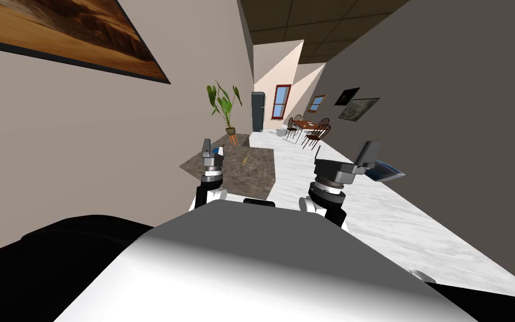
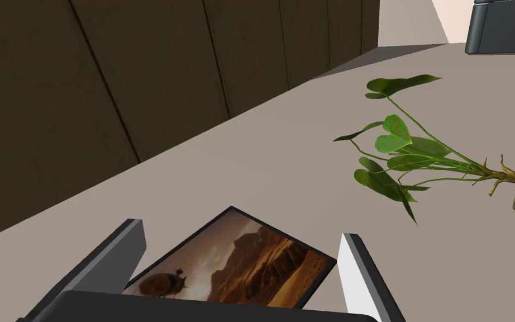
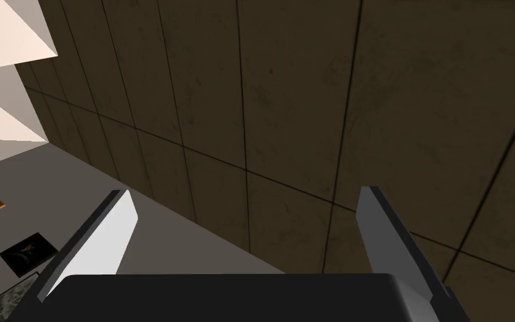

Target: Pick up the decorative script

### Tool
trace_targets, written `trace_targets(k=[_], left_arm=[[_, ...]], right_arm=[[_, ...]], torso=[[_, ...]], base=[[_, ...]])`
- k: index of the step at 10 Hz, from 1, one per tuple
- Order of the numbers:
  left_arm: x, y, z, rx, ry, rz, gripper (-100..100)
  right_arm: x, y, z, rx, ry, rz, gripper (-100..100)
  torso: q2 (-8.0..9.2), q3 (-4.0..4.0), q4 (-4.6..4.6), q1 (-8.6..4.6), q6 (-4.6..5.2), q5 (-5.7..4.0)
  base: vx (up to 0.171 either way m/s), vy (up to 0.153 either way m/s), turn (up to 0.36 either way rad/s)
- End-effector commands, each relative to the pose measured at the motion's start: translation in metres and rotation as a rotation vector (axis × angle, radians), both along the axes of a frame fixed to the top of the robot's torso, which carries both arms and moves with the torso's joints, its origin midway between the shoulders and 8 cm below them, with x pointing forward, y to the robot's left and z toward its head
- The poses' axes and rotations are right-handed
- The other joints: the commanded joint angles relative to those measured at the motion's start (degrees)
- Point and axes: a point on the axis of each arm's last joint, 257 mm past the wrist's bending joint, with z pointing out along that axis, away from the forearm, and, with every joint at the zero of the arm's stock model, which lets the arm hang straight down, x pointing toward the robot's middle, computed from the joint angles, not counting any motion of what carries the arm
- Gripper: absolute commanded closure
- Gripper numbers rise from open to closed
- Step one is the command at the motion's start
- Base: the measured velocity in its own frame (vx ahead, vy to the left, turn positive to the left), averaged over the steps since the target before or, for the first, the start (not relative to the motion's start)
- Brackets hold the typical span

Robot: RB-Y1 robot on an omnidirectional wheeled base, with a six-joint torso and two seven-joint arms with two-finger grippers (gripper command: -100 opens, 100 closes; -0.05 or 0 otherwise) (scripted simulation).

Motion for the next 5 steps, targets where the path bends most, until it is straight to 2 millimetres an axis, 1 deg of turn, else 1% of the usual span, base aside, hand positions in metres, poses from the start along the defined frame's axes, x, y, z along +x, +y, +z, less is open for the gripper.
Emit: trace_targets(k=[1,3,5], left_arm=[[0.005,0.0,-0.004,-0.001,0.018,-0.028,-100],[0.014,0.002,-0.01,-0.022,0.042,-0.059,-100],[0.026,0.007,-0.019,-0.064,0.076,-0.094,-100]], right_arm=[[0.0,0.0,0.0,0.0,0.0,0.0,0],[0.0,0.0,0.0,0.0,0.0,0.0,0],[0.0,0.0,0.0,0.0,0.0,0.0,0]], torso=[[0.0,0.0,0.0,0.0,0.0,0.0],[0.23,0.13,0.05,-0.01,0.01,0.0],[0.31,0.18,0.07,0.01,0.01,0.0]], base=[[-0.045,-0.003,-0.022],[-0.074,-0.004,-0.031],[-0.093,0.005,-0.026]])
